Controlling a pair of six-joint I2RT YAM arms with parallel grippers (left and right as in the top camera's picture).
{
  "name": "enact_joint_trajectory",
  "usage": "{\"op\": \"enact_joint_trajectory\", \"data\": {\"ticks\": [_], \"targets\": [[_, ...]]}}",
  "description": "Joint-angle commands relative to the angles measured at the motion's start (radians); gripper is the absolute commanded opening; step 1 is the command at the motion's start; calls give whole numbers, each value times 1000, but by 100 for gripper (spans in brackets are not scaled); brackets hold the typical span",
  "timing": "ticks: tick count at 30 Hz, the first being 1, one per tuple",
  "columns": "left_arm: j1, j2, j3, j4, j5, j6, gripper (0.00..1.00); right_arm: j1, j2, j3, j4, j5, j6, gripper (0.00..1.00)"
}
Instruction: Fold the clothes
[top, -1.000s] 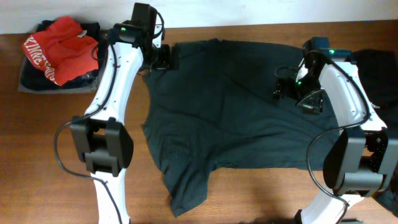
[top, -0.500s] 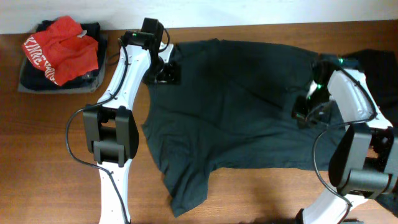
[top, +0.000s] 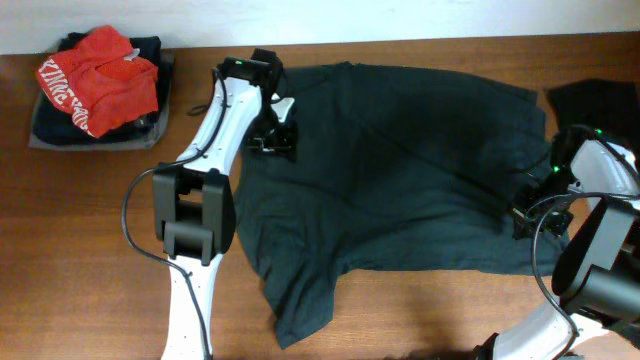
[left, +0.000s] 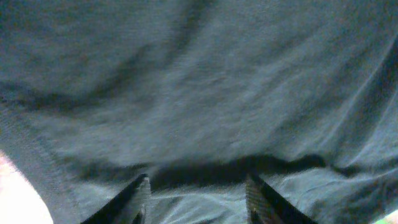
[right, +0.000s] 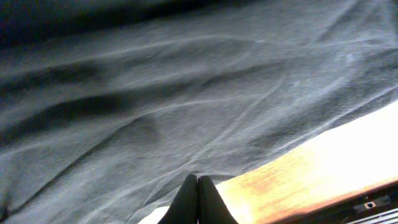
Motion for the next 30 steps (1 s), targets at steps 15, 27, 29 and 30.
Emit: {"op": "enact_joint_trajectory", "data": {"ticks": [15,27,29,30], "targets": [[-15,134,9,84,-5,10,1,-180,2,-148,57,23,13,4],[5,156,9,112,-138,10,1,-272,2,-224,220,26,18,4],[18,157,9,111,-160,10,1,-272,2,-224,239,38,27,4],[24,157,9,110,-171,10,1,-272,2,-224,244,56,47,4]]}}
